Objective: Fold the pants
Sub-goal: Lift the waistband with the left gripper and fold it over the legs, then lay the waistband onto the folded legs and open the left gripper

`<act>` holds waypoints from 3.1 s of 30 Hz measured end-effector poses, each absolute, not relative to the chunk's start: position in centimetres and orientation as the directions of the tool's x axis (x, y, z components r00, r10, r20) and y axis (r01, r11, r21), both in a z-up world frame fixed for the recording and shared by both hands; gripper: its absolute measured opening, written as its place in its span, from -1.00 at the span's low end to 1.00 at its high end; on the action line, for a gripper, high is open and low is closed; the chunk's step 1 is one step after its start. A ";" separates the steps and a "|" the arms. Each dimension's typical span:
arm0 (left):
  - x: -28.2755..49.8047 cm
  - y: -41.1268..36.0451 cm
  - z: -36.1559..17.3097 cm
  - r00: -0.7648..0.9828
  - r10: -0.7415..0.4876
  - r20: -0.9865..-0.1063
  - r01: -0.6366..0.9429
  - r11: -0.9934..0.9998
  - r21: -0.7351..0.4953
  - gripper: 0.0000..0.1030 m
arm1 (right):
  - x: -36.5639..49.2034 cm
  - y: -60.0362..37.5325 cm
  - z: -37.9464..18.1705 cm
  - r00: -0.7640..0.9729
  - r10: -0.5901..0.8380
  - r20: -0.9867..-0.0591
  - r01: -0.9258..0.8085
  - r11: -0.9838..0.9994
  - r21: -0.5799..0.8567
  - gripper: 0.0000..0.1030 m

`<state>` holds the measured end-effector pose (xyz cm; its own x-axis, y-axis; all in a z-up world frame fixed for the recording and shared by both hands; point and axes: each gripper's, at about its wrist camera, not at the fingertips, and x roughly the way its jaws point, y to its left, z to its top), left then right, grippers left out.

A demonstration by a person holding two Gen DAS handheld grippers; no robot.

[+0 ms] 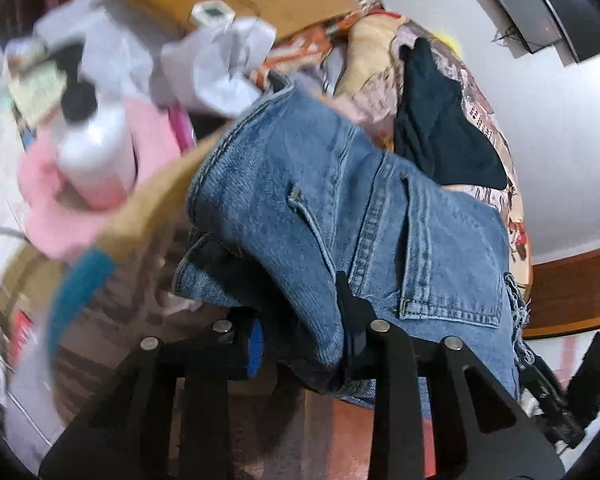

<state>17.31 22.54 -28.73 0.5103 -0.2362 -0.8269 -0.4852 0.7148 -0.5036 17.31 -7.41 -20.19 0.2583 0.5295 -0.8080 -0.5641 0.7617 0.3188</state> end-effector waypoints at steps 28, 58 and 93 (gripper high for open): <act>22.0 -1.4 -2.0 0.877 0.061 -0.476 -0.058 0.998 0.020 -0.65 | 15.1 -31.3 -23.9 0.388 0.360 -0.848 -0.178 0.932 0.315 0.42; 26.9 -17.2 -8.2 0.667 -0.282 -0.690 0.369 0.929 -0.023 0.71 | 14.4 -30.9 -23.8 0.396 0.411 -0.821 -0.216 0.911 0.352 0.42; 31.2 4.5 -25.9 0.319 0.128 -0.939 0.139 0.974 0.179 0.99 | 14.1 -27.3 -21.3 0.400 0.361 -0.842 -0.241 0.928 0.284 0.42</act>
